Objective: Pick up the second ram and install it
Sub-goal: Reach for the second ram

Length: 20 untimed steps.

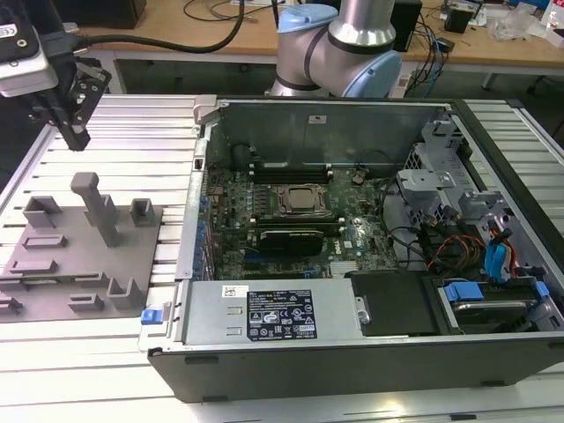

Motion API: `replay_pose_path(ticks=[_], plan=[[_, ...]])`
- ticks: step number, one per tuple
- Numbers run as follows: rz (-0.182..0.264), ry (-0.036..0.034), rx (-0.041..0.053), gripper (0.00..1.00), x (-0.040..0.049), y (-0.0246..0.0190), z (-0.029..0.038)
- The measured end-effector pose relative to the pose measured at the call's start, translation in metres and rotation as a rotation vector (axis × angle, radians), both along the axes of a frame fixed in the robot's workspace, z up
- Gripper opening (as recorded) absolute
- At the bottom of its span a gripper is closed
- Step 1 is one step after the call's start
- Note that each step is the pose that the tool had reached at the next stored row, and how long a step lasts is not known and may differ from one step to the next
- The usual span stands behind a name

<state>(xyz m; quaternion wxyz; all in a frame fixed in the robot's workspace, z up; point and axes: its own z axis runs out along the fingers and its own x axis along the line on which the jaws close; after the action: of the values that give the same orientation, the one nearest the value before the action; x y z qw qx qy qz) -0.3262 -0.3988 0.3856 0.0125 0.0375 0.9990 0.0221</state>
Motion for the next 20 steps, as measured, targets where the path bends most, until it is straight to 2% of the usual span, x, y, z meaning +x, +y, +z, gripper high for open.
replay_pose_path(ticks=[6,13,20], plan=[[0.0,0.0001,-0.0001,0.11,-0.0127,0.0,-0.0005],[0.0,0.0001,-0.0001,0.11,-0.0333,0.0,-0.0016],[0.0,0.0001,-0.0001,0.11,-0.0485,0.0,-0.0026]])
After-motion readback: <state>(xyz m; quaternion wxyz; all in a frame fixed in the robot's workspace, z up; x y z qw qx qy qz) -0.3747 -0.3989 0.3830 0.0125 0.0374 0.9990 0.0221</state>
